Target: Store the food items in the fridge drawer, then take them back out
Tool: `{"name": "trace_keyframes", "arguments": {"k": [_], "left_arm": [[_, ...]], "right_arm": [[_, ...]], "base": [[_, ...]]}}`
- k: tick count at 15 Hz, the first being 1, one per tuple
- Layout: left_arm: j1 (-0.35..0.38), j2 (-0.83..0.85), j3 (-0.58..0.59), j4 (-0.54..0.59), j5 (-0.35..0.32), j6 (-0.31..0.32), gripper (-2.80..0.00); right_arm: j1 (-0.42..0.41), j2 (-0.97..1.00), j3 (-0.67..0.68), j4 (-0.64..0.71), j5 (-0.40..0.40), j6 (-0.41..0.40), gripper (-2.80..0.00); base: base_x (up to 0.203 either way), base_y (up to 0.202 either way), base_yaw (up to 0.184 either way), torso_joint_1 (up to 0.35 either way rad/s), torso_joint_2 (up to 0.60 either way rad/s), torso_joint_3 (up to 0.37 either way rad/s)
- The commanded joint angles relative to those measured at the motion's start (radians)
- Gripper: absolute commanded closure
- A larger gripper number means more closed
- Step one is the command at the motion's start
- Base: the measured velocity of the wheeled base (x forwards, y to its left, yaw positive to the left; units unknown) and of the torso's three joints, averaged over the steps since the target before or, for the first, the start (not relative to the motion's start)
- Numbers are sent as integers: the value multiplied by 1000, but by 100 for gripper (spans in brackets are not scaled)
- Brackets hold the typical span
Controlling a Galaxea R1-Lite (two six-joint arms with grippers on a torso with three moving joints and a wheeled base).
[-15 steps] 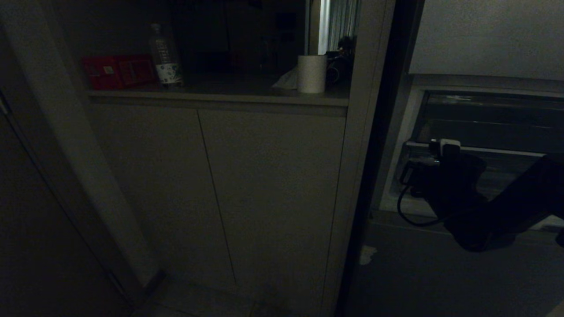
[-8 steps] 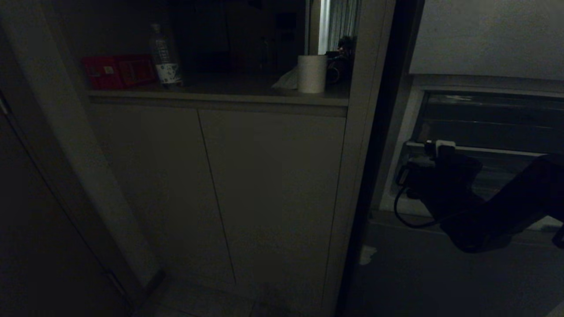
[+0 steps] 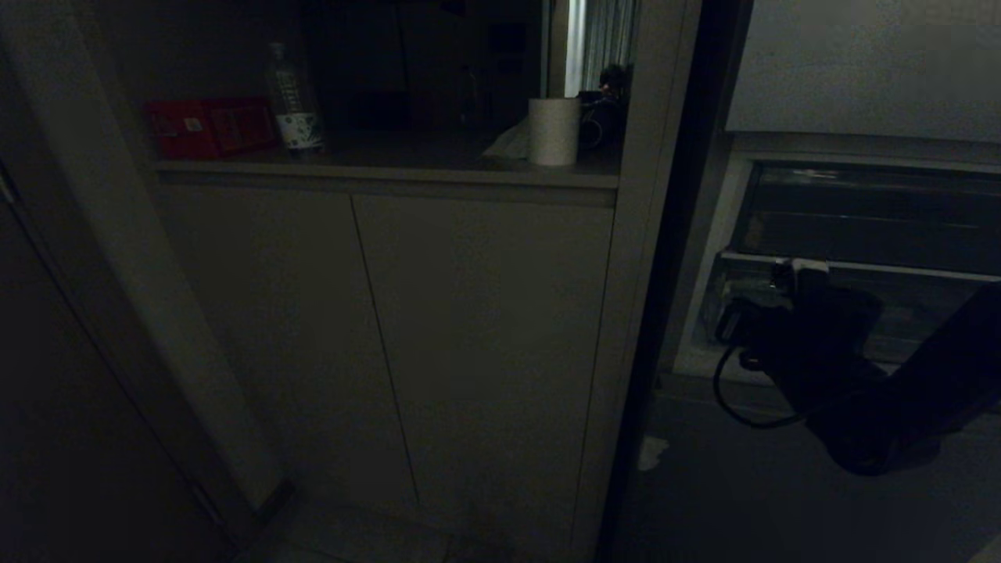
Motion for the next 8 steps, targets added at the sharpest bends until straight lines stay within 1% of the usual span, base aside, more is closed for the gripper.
{"name": "trace_keyframes", "arguments": {"k": [1, 4, 8], "left_arm": [[0, 0, 0, 0, 0, 0, 0], [0, 0, 0, 2, 0, 0, 0], [0, 0, 0, 0, 0, 0, 0]], "right_arm": [[-2, 10, 3, -15, -1, 0, -280], [-5, 8, -20, -15, 18, -6, -280], [-12, 10, -16, -33, 50, -17, -280]], "base": [[0, 0, 0, 0, 0, 0], [0, 0, 0, 0, 0, 0], [0, 0, 0, 0, 0, 0]]}}
